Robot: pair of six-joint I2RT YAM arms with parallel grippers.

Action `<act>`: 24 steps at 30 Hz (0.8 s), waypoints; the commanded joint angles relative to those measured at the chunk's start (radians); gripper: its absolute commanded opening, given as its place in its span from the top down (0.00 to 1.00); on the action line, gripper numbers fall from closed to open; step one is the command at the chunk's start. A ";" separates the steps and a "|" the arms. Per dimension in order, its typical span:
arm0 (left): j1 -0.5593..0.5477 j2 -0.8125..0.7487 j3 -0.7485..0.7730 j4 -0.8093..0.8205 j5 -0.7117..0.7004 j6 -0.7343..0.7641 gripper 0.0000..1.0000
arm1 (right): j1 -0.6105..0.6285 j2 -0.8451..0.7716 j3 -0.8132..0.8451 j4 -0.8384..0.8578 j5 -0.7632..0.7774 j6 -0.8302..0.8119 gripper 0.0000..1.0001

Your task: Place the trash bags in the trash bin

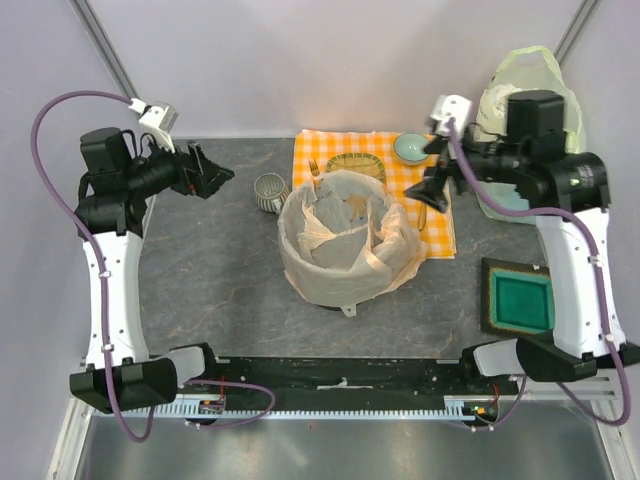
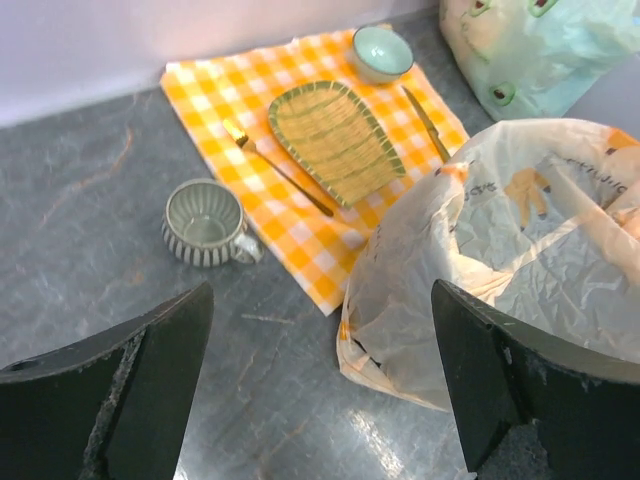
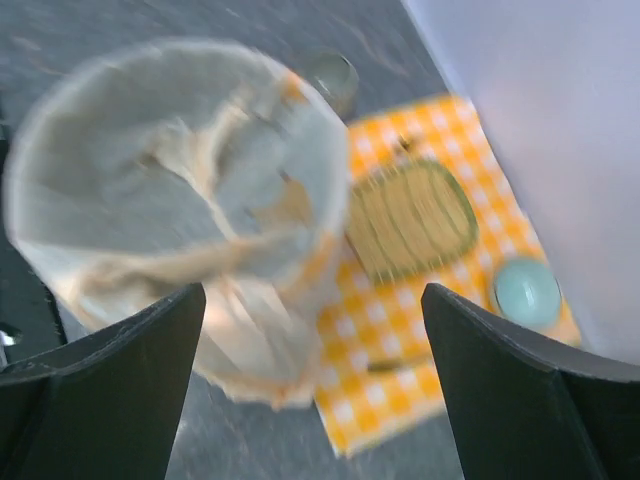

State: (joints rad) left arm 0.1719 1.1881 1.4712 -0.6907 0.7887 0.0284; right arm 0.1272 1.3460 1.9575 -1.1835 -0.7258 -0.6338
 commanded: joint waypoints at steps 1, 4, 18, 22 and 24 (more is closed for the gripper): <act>-0.002 0.059 0.072 0.033 0.102 0.054 0.05 | 0.273 0.154 0.179 -0.076 0.119 0.105 0.05; -0.002 0.105 0.077 0.059 0.136 0.021 0.10 | 0.431 0.250 0.225 -0.105 0.283 0.106 0.13; -0.003 0.077 0.012 0.063 0.095 0.008 0.13 | 0.621 0.344 -0.333 0.152 0.531 0.086 0.57; -0.002 0.093 0.015 0.062 0.099 -0.004 0.14 | 0.621 0.373 -0.420 0.243 0.502 0.095 0.61; -0.003 0.105 0.026 0.063 0.090 -0.005 0.14 | 0.621 0.403 -0.445 0.280 0.494 0.101 0.63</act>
State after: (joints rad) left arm 0.1707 1.2842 1.4868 -0.6556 0.8665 0.0410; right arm 0.7486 1.7100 1.5543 -1.0279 -0.2405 -0.5453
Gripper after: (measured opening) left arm 0.866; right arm 0.386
